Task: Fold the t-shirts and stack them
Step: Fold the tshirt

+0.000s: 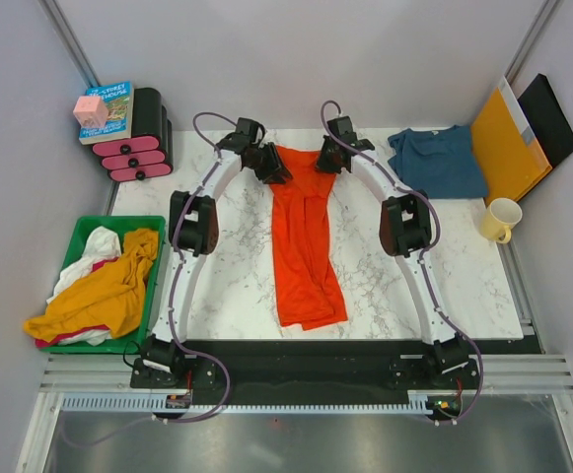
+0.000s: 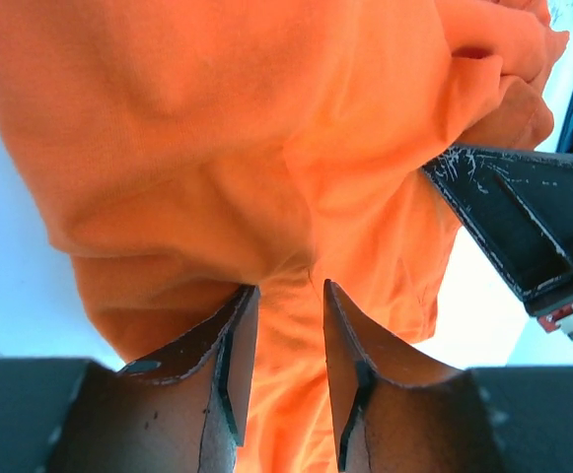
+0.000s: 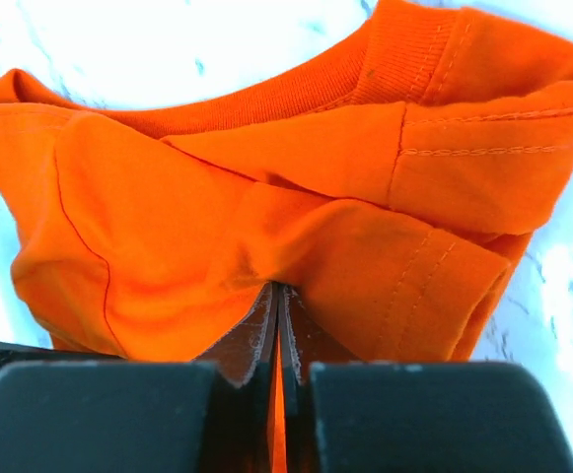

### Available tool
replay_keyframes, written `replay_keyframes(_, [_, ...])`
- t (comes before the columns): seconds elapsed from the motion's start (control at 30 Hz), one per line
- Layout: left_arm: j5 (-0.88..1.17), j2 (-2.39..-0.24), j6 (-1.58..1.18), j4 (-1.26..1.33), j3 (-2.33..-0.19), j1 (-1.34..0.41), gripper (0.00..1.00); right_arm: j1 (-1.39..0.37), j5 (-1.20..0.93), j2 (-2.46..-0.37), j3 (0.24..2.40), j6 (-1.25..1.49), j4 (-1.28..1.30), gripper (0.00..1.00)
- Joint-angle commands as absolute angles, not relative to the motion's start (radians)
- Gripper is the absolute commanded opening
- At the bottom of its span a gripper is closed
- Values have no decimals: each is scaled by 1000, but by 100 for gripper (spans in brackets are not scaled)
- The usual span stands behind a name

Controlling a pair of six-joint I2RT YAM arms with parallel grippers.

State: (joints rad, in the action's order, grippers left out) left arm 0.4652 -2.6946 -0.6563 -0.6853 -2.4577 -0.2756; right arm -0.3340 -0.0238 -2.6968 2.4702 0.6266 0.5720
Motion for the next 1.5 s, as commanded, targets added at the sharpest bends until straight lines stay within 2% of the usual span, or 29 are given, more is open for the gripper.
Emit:
replay_keyframes(0.0, [463,-2717,-657,-713,-2485,-252,41,-318,-67,-2741,2516,627,584,8])
replay_keyframes(0.1, [381,-2596,-634,-659,-2394,-261,48,-330,-32,-2660,2516,614,580,14])
replay_keyframes(0.13, [364,-2541,-626,-625,-2346,-264,50,-334,-28,-2637,2531,617,578,21])
replay_keyframes(0.2, [325,-2378,-618,-522,-2201,-270,54,-339,-6,-2527,2488,640,533,29])
replay_keyframes(0.23, [318,-2334,-620,-506,-2165,-270,56,-342,-6,-2475,2379,653,494,38])
replay_keyframes(0.33, [302,-2189,-621,-506,-2088,-270,61,-353,32,-2294,2234,687,379,53])
replay_keyframes(0.37, [302,-2109,-624,-506,-2057,-271,61,-359,34,-2267,2227,683,391,55])
replay_keyframes(0.5, [238,-1892,-632,-480,-1750,-320,61,-411,95,-2108,2108,603,446,56])
replay_keyframes(0.7, [100,-1640,-635,-404,-1302,-440,59,-480,175,-1861,1683,555,410,55])
replay_keyframes(0.87, [17,-1464,-683,-348,-1031,-546,57,-566,300,-1624,1327,543,342,52])
replay_keyframes(1.0, [-63,-1391,-709,-321,-927,-656,57,-606,324,-1458,1145,551,339,52])
replay_keyframes(1.13, [-64,-1422,-747,-278,-873,-718,58,-612,351,-1321,982,560,380,52])
replay_keyframes(1.27, [-98,-1476,-787,-296,-871,-799,57,-614,373,-1186,904,563,433,53])
replay_keyframes(1.47, [-184,-1408,-971,-339,-766,-929,58,-612,361,-1111,816,569,465,53])
